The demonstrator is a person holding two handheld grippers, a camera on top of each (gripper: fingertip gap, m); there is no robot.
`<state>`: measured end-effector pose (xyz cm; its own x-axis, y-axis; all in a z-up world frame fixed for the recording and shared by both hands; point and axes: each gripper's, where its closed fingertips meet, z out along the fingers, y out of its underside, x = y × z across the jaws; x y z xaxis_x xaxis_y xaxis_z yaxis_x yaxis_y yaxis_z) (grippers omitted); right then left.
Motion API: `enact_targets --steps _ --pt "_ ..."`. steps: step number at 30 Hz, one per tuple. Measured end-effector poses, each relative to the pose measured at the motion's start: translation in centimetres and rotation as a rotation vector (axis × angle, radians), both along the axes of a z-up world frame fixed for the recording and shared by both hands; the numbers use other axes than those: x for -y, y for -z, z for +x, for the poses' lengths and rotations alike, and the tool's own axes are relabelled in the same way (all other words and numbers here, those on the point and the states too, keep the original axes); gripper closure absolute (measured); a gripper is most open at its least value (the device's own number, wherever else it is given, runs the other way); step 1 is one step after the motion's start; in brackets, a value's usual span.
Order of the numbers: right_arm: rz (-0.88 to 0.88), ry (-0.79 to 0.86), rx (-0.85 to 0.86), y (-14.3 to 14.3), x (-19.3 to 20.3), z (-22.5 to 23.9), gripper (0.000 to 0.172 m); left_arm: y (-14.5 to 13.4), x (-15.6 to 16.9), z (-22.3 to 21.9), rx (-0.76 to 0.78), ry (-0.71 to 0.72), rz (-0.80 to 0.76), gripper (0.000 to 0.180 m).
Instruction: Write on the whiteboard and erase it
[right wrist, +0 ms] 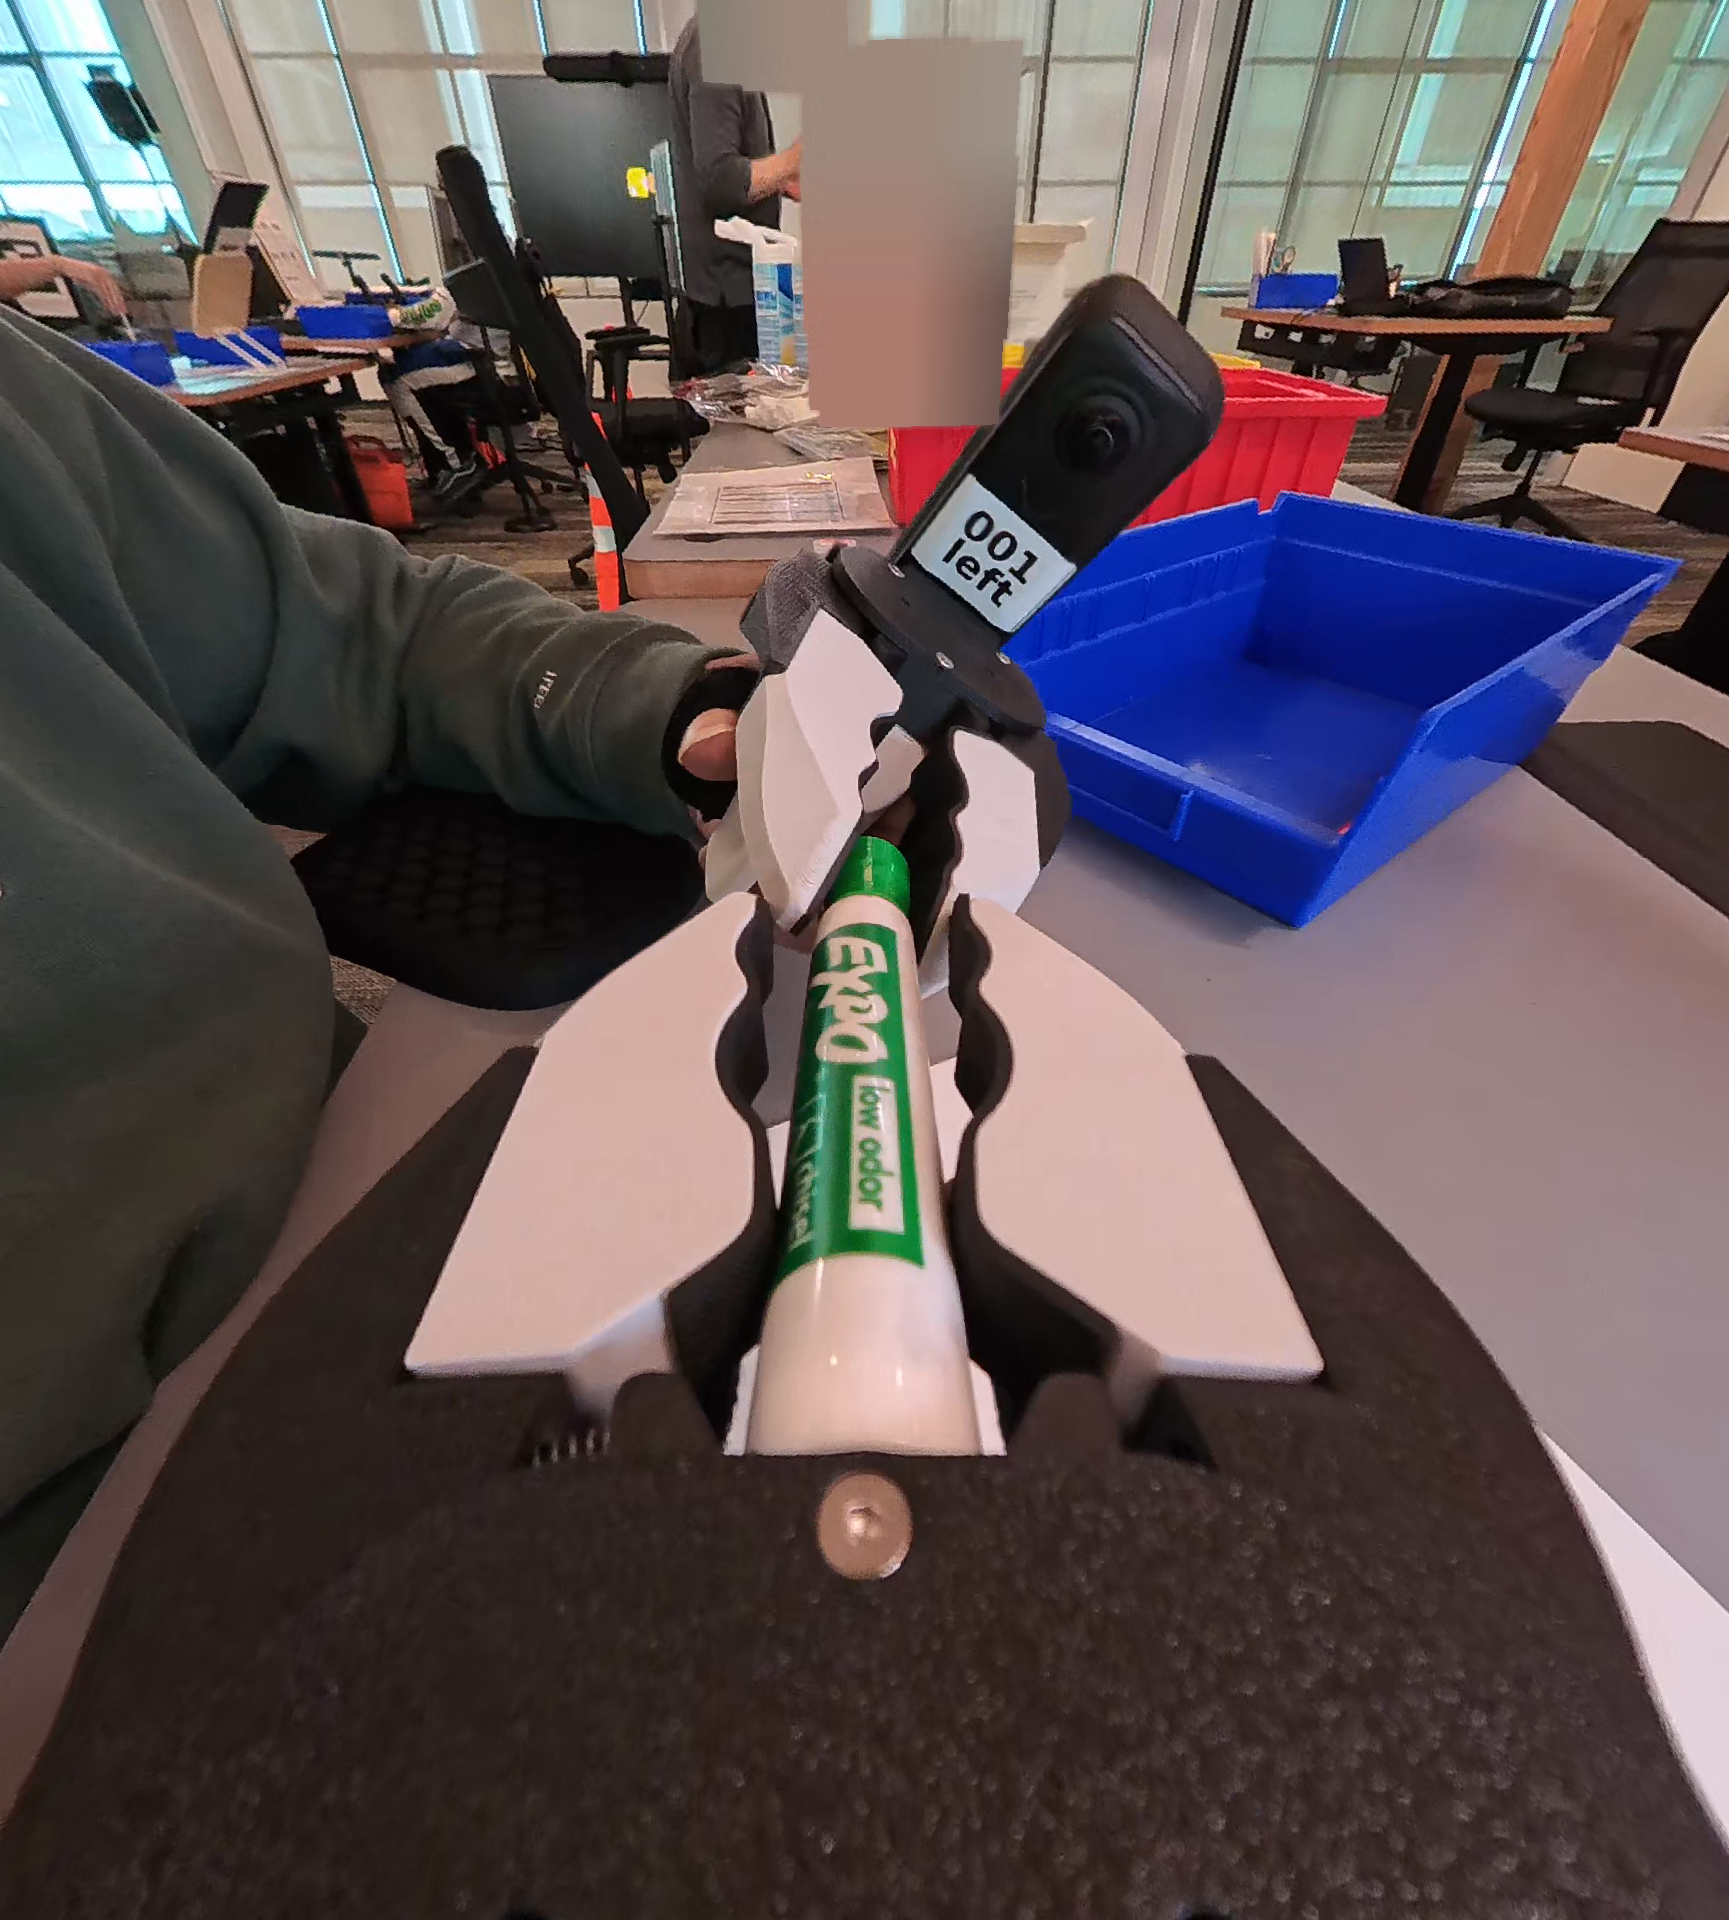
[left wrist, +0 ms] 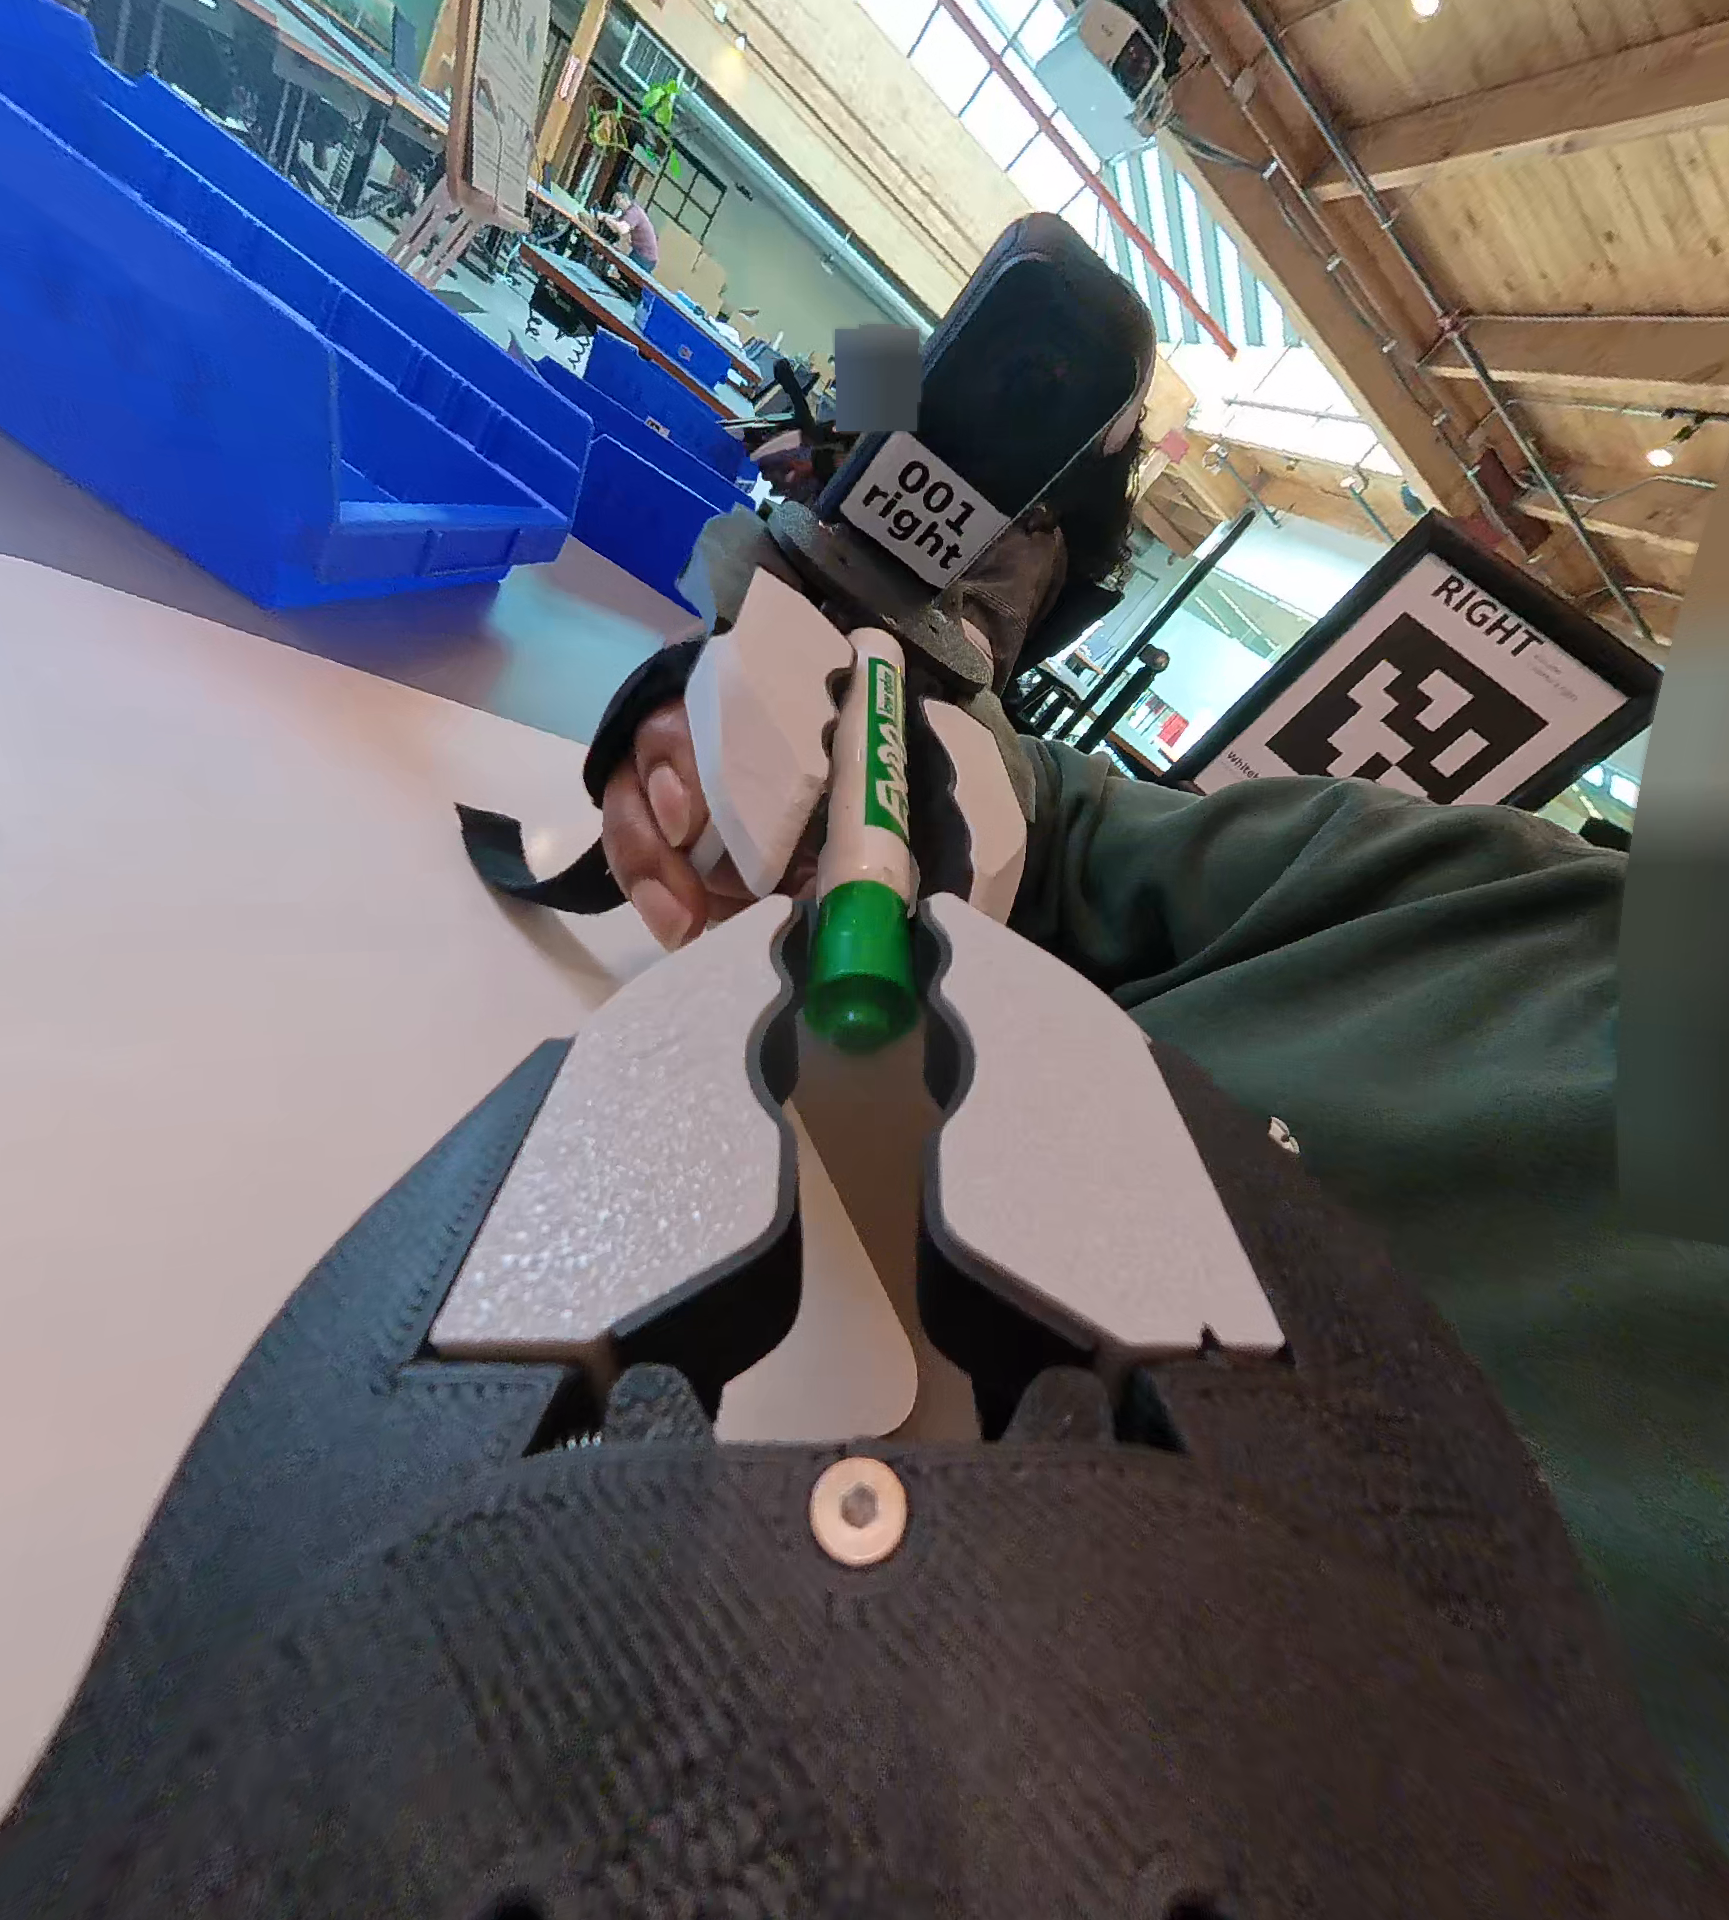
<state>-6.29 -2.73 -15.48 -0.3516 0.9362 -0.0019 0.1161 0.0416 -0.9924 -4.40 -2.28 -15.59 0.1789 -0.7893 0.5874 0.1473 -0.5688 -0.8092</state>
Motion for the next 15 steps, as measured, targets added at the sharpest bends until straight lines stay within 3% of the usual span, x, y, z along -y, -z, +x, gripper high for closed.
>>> enact_targets --steps 7,15 --pt "0.028 0.013 -0.021 -0.1 0.1 -0.1 0.138 -0.1 0.2 0.0 -0.009 -0.009 0.028 0.161" --pt "0.011 -0.004 -0.044 -1.8 0.5 -0.4 0.138 -1.8 0.5 -0.6 -0.102 -0.062 0.208 0.161"
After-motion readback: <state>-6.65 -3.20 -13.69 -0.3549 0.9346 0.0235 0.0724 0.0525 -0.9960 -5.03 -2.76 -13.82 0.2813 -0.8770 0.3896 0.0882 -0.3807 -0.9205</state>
